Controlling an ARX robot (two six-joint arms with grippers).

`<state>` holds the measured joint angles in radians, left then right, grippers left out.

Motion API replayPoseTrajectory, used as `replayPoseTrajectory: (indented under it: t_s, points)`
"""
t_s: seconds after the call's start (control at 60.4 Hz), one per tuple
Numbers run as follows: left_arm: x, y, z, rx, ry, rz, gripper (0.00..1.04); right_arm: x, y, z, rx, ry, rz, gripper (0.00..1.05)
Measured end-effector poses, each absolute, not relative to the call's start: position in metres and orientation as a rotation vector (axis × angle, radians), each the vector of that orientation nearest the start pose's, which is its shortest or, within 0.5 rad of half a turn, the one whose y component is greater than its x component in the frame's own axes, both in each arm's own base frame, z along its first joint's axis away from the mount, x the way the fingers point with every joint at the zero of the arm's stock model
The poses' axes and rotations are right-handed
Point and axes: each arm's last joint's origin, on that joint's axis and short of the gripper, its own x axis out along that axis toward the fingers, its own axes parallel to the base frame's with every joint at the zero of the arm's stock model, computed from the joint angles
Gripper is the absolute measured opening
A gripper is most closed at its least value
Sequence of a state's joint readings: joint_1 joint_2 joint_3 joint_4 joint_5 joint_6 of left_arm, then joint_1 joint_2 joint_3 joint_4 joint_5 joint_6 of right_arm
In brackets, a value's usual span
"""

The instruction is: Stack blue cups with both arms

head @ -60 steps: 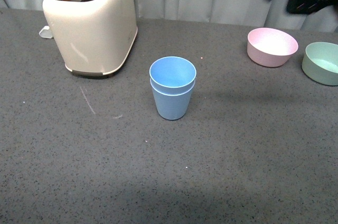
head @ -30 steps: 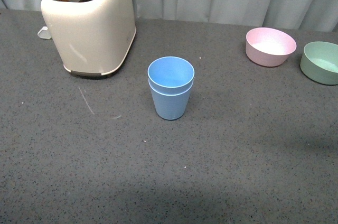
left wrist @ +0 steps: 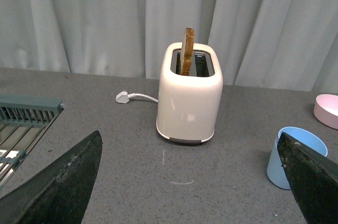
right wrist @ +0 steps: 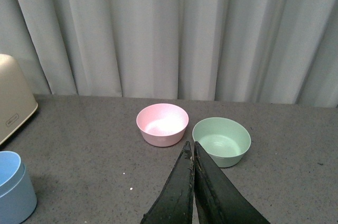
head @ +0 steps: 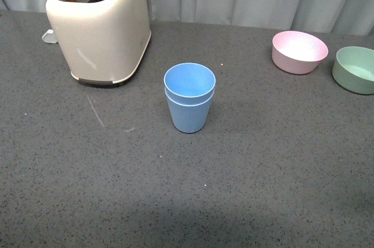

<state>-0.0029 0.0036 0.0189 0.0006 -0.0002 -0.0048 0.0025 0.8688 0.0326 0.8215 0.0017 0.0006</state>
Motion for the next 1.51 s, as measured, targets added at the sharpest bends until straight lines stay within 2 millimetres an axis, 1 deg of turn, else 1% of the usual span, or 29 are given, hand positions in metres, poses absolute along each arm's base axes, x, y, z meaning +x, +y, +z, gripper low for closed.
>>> replayPoseTrajectory:
  t_s: [0.132,0.447,0.844,1.308,1.391,1.507]
  points:
    - [0.097,0.000,0.170,-0.005,-0.016,-0.003,0.98,0.144,0.000,0.163,0.001,0.012,0.001,0.01]
    - [0.097,0.000,0.170,-0.005,-0.016,-0.002,0.98,0.130,0.000,0.165,0.001,0.004,0.001,0.01]
    - [0.097,0.000,0.170,-0.005,-0.016,-0.003,0.98,0.117,0.000,0.168,0.001,-0.006,0.001,0.01]
    - [0.097,0.000,0.170,-0.005,-0.016,-0.002,0.98,0.108,0.000,0.167,0.001,-0.007,0.001,0.01]
    - [0.097,0.000,0.170,-0.005,-0.016,-0.002,0.98,0.101,0.000,0.162,0.000,0.029,0.004,0.01]
    - [0.097,0.000,0.170,-0.005,-0.016,-0.002,0.98,0.098,0.000,0.165,0.000,-0.002,0.004,0.01]
